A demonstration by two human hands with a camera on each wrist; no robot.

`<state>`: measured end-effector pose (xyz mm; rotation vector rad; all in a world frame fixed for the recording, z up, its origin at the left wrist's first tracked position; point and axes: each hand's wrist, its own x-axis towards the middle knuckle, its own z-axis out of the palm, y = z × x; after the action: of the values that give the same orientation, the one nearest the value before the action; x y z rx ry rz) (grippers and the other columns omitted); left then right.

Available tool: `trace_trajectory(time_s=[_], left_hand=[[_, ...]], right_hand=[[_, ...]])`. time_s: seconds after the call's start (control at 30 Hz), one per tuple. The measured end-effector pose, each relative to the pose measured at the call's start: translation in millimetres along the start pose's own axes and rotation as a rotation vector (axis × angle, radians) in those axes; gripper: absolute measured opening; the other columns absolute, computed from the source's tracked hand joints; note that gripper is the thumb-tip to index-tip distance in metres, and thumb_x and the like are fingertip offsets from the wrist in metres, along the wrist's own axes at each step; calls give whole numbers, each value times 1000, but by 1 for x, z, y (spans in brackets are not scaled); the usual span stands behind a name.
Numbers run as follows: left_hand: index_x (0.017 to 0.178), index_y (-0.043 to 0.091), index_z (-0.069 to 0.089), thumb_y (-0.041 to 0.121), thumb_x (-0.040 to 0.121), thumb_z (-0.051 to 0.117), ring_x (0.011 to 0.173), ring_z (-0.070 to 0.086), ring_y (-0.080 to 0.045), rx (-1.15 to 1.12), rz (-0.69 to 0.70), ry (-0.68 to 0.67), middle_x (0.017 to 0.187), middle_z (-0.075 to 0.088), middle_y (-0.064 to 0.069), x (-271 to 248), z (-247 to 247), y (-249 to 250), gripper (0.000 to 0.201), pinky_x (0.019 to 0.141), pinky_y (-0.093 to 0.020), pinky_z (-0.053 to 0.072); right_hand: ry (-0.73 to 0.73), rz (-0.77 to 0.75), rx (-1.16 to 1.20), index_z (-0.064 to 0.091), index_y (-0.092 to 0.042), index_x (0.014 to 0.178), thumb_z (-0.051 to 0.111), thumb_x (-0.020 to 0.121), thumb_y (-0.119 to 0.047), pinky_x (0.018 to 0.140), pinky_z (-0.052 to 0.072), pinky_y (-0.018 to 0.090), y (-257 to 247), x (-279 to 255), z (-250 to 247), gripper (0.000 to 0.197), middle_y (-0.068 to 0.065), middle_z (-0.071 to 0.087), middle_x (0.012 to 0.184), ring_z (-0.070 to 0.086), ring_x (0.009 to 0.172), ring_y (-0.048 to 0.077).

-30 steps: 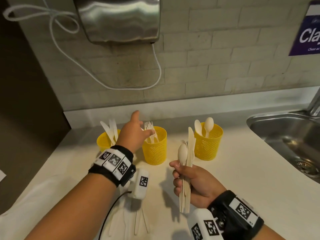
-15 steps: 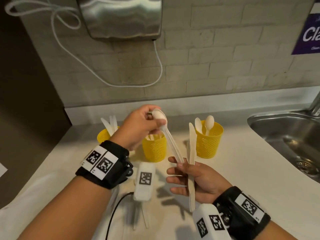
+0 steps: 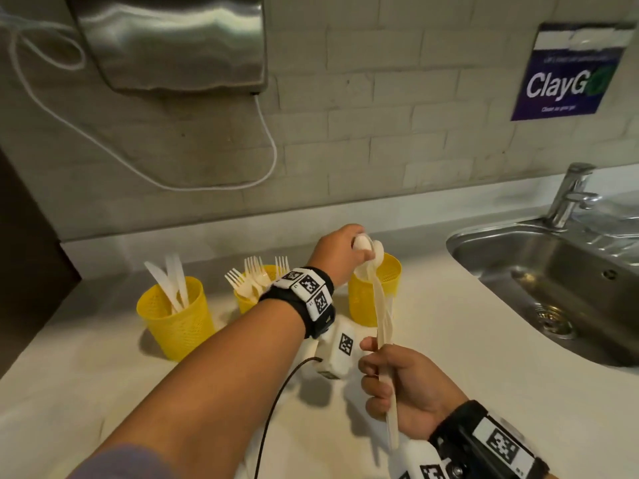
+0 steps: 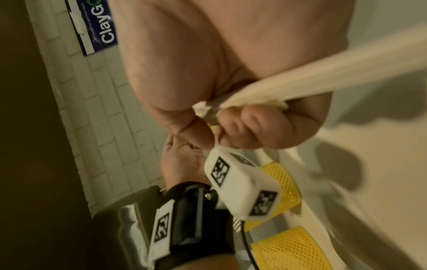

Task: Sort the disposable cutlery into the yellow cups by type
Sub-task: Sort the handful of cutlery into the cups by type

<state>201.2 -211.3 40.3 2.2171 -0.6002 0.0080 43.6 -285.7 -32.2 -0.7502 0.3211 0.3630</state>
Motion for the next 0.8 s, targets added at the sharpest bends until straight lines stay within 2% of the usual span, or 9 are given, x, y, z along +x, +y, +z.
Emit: trace_trajectory(time_s=[0.03,0.1,0.17,0.27,0.33,0.5,0.6,0.7,0.8], left_hand=[[133,17,48,25,85,64,121,52,-24,29,7,-22,132,55,-8,-3,1,-2,52,99,-29,41],[133,16,48,22,90,58,124,49,-22,46,34,73,137,50,-6,-14,-6,-4,45,100,-28,36],[123,16,56,12,90,54,115,54,-20,-76,6,97,123,58,-4,-32,-19,-11,33,95,-27,40],[111,14,62,0,87,56,91,62,-21,-462,-90,-351,99,66,-6,-68,-31,-19,29,77,-27,52],[108,12,61,-4,85,58,74,62,-18,-581,-91,-426,89,67,-9,-84,-38,-27,28,68,-24,53],[91,17,60,-1,86,59,65,63,-11,-545,-126,-142,77,64,-4,-100,-63,-45,19,59,-19,51],[88,16,56,-5,88,53,53,58,-9,-718,-141,233,73,60,-6,-96,-98,-49,21,52,-18,51],[86,19,55,-3,89,53,51,58,-6,-745,-85,602,74,61,-4,-86,-141,-57,22,53,-18,51],[85,25,57,1,88,55,58,59,-9,-564,-45,713,78,60,-1,-76,-157,-72,25,64,-27,53]], right_hand=[[-13,-13,19,51,-15,88,56,67,2,38,27,16,-1,0,-2,27,5,41,60,31,34,13],[-65,-25,56,52,-15,89,63,59,2,38,27,16,-5,0,-3,36,5,41,61,32,34,12],[-147,-8,63,54,-16,85,69,55,-2,36,27,14,-8,2,2,36,3,39,58,31,31,11],[-261,18,-2,59,-16,75,85,53,-14,33,25,12,-7,8,17,34,0,38,52,29,28,8],[-297,46,-55,60,-16,73,86,53,-17,32,25,12,-1,15,28,33,-1,37,50,29,28,7],[-303,85,-185,61,-14,78,73,60,-9,34,27,14,15,26,48,22,2,37,50,30,31,9],[-282,93,-253,57,-11,80,62,68,-7,34,24,14,21,28,52,14,3,35,52,27,31,9],[-269,58,-242,50,-13,79,73,67,-13,34,20,14,26,28,50,26,1,31,51,24,32,7],[-237,-4,-114,58,-15,81,91,47,-30,36,22,16,23,28,44,50,0,29,51,25,34,9]])
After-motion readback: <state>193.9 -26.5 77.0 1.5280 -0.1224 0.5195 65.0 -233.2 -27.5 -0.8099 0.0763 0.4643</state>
